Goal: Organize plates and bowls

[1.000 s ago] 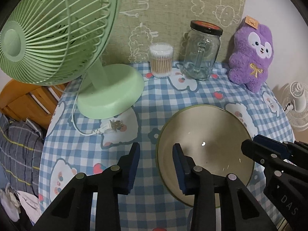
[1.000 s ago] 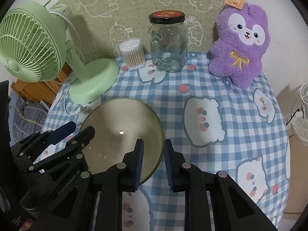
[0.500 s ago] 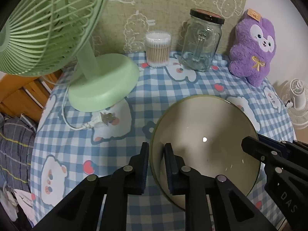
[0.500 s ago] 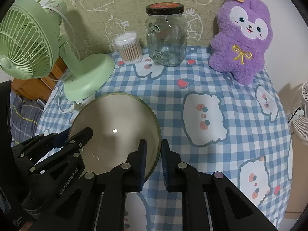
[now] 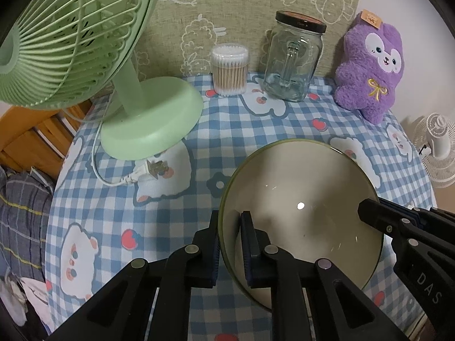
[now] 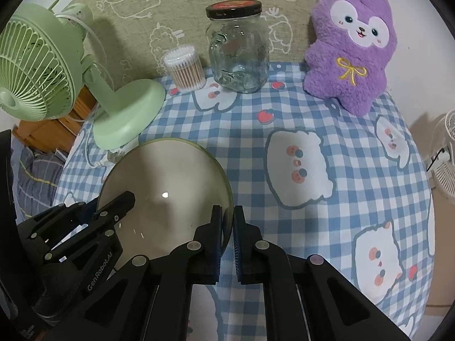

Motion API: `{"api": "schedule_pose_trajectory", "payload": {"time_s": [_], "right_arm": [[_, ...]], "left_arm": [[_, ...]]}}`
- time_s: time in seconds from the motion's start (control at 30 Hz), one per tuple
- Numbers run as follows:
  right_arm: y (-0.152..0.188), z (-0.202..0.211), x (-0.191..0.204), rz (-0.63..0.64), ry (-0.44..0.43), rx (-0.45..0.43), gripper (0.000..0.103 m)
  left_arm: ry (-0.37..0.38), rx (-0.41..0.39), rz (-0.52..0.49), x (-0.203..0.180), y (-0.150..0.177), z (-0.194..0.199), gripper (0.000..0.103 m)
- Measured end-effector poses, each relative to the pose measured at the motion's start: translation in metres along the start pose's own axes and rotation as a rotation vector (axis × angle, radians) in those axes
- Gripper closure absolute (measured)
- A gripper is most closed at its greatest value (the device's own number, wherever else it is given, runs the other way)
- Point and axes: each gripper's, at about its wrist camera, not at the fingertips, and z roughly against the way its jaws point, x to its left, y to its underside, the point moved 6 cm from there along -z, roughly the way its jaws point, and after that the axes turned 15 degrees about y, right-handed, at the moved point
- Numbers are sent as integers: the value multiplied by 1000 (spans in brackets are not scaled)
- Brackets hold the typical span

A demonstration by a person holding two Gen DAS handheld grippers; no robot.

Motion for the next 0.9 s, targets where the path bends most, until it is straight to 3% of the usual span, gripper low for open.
{"api": "schedule_pose_trajectory", "payload": {"time_s": [0.4,0.9], "right_arm": [[26,31,-2,23,2,-18,93],[62,102,-10,24,-5,-81,93]], "left_arm": [[-12,-13,-7,-15,24,28,93],[-15,-81,-12,-40,56,93,92]]}}
